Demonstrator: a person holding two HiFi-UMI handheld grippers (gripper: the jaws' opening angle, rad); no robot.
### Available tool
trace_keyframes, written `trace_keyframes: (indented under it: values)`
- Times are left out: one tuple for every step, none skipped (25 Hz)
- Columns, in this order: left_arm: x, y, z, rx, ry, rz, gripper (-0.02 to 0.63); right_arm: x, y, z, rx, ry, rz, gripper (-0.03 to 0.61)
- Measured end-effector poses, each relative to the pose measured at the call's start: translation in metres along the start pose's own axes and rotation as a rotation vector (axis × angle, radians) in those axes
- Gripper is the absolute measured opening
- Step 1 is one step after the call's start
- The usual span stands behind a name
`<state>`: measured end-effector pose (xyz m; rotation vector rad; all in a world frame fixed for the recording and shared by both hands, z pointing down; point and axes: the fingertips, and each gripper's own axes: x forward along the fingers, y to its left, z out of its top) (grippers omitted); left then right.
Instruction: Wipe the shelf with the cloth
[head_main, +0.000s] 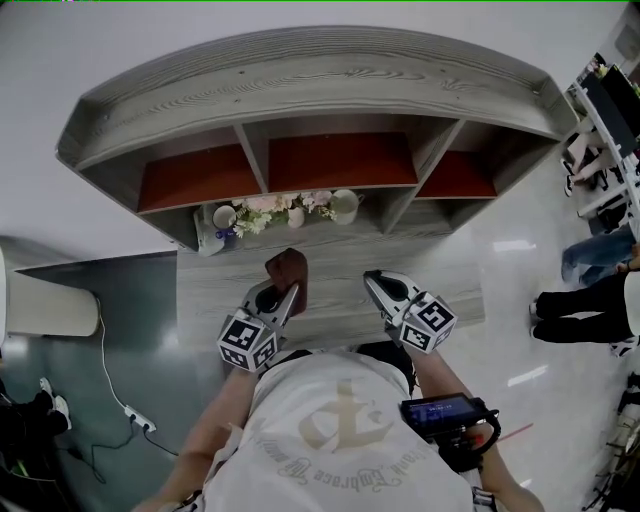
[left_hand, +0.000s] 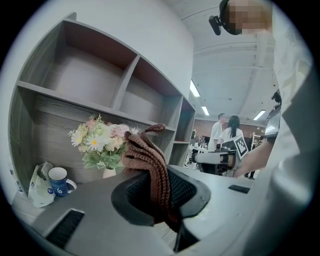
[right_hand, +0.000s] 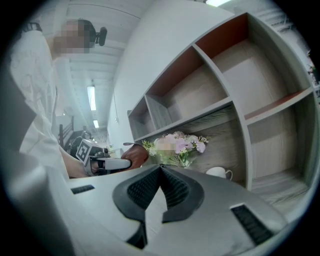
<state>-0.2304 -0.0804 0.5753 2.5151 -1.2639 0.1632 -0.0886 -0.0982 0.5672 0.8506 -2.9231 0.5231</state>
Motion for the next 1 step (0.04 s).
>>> trace_keyframes:
  values:
    - [0.0000, -0.0009, -0.0008, 0.001, 0.002, -0.004, 0.064, -0.0003, 0.0001, -0.0004, 0.000, 0.001, -0.002, 0.005]
